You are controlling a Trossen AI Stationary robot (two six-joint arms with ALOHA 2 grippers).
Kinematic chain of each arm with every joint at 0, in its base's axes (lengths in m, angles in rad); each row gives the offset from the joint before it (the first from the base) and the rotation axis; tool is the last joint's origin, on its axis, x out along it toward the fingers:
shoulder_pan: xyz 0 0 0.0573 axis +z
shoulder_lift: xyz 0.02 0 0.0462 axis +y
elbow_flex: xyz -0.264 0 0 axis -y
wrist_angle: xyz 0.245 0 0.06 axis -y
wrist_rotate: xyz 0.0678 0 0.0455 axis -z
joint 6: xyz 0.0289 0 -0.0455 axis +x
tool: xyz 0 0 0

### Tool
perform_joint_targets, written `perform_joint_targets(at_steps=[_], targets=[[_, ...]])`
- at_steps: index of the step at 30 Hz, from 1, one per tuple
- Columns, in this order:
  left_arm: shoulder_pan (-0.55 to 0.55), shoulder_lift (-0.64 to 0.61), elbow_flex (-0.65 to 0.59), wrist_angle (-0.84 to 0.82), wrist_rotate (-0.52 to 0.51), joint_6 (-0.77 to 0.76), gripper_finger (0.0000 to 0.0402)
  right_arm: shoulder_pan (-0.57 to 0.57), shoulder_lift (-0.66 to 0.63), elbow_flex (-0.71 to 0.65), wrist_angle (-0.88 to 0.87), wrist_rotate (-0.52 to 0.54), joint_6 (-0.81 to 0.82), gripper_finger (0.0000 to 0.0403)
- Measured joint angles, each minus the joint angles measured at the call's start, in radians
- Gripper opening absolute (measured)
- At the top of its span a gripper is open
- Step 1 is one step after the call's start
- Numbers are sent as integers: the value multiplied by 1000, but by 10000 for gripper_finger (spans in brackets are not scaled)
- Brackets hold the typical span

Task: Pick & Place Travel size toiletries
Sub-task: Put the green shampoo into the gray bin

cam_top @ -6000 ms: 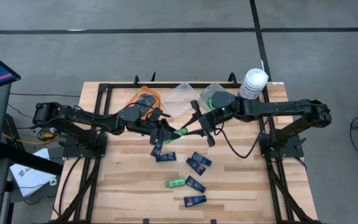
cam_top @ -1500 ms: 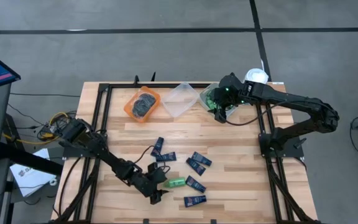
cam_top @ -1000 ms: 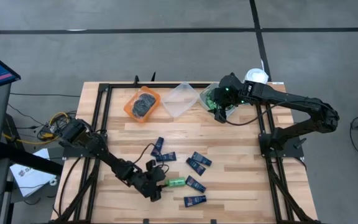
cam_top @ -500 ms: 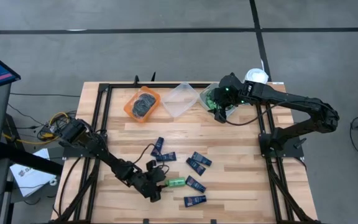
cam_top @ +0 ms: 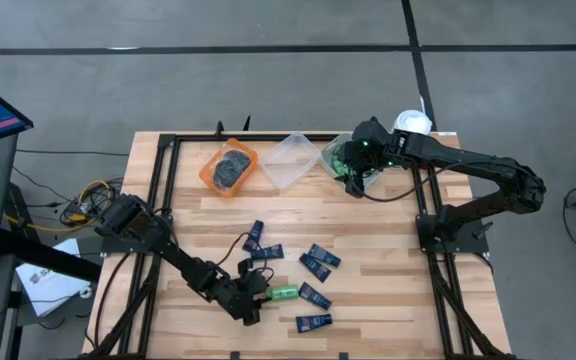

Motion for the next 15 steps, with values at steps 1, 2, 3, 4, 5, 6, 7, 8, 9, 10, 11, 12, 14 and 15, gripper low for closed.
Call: perform_joint_targets(at_steps=[1, 2, 3, 4, 5, 6, 7, 8, 9, 10, 11, 12, 14, 15], targets=[[0, 2, 0, 3, 0, 0, 195, 0, 0, 0, 0, 0, 0, 281], [0, 3, 0, 4, -2, -1, 195, 0, 0, 0, 0, 0, 0, 281], [0, 3, 0, 4, -7, -1, 195, 0, 0, 0, -1, 0, 0, 281], [0, 4, 0, 5, -12, -1, 195, 0, 0, 0, -1, 0, 0, 281], [0, 4, 0, 5, -16, 0, 195, 0, 0, 0, -1, 0, 0, 281], [0, 4, 0, 4, -15, -1, 193, 0, 0, 0, -1, 0, 0, 281], [0, 4, 0, 4, -14, -2, 189, 0, 0, 0, -1, 0, 0, 281], [0, 4, 0, 3, -15, -2, 183, 0, 0, 0, -1, 0, 0, 281], [0, 4, 0, 2, -15, -2, 176, 0, 0, 0, -1, 0, 0, 281], [0, 4, 0, 1, -15, -2, 166, 0, 0, 0, -1, 0, 0, 281], [0, 4, 0, 0, -15, -2, 156, 0, 0, 0, -1, 0, 0, 281], [0, 4, 0, 1, -15, -3, 144, 0, 0, 0, -1, 0, 0, 281], [1, 4, 0, 2, -13, -4, 120, 0, 0, 0, -1, 0, 0, 281], [1, 4, 0, 2, -14, -4, 109, 0, 0, 0, -1, 0, 0, 281]])
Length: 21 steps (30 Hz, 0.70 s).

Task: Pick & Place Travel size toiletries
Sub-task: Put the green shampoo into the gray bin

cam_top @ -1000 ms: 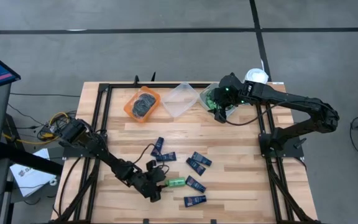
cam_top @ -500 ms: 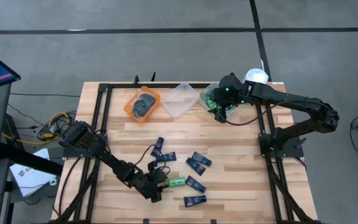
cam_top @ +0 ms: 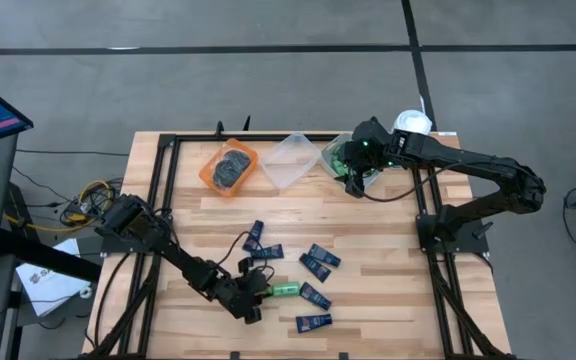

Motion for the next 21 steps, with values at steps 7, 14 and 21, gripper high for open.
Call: perform_joint_targets(at_steps=[7, 14, 21], targets=[[5, 1, 0, 9, 8, 0, 89, 0, 0, 0, 0, 0, 0, 281], [16, -19, 0, -15, 25, 0, 88, 0, 0, 0, 0, 0, 0, 281], [46, -139, 0, -183, 22, 1, 86, 0, 0, 0, 8, 0, 0, 281]])
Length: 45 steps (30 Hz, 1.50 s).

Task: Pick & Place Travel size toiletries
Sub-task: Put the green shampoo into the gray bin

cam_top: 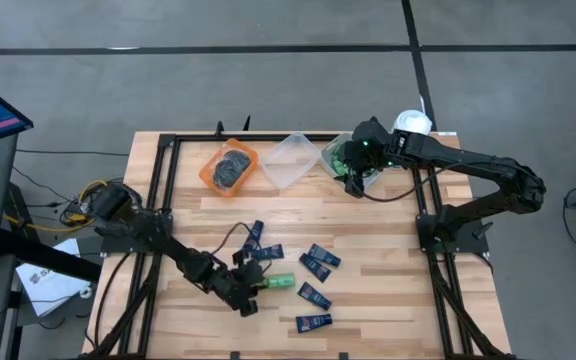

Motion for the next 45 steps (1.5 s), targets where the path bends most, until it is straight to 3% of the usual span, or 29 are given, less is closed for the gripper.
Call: perform_joint_targets(at_steps=[9, 21, 32, 45], targets=[[113, -218, 0, -120, -42, 223, 90, 1, 0, 0, 150, -142, 130, 281], [407, -440, 0, -113, -89, 640, 90, 13, 0, 0, 271, -184, 607, 281], [566, -472, 0, 138, -30, 933, 90, 14, 0, 0, 359, -234, 718, 281], [661, -472, 0, 175, 26, 998, 90, 60, 0, 0, 464, -236, 742, 281]])
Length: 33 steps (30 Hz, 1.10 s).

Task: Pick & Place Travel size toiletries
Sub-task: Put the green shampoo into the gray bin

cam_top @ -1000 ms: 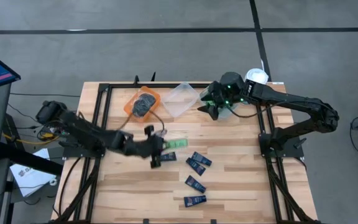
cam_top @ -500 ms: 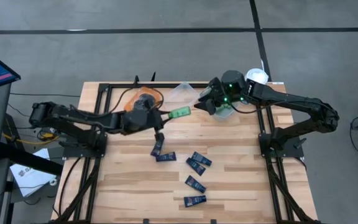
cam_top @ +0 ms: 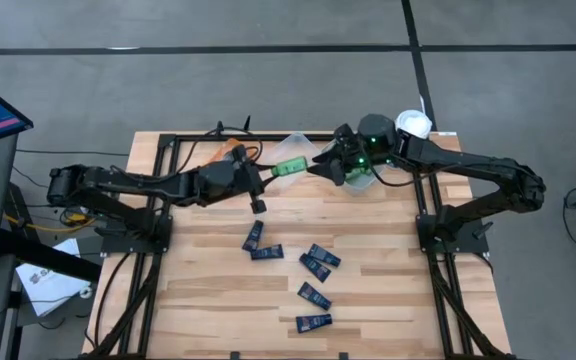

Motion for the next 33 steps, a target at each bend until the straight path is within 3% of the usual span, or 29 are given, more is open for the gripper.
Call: perform_joint_targets(at_steps=[6, 16, 33], targets=[[1, 0, 0, 13, 1, 0, 90, 14, 1, 0, 31, 2, 0, 281], [-2, 0, 0, 29, 1, 0, 90, 21, 125, 2, 149, -3, 85, 281], [-3, 0, 0, 11, -1, 55, 90, 9, 163, 60, 150, -76, 96, 274]])
